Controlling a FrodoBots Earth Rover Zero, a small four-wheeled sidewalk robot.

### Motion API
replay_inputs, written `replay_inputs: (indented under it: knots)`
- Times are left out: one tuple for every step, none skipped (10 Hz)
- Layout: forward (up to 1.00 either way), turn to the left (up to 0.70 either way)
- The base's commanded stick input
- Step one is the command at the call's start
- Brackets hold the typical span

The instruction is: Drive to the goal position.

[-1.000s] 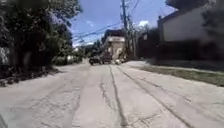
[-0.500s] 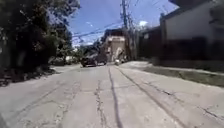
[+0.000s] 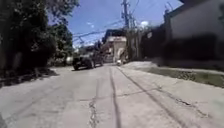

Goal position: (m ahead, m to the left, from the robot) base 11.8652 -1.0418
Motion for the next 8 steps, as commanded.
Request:
replay_inputs:
  knots:
    - [0.85, 0.00]
    - [0.85, -0.19]
    - [0.85, -0.33]
    - [0.85, -0.34]
    - [0.85, -0.34]
    - [0.85, -0.34]
    - [0.85, -0.34]
    - [0.85, -0.33]
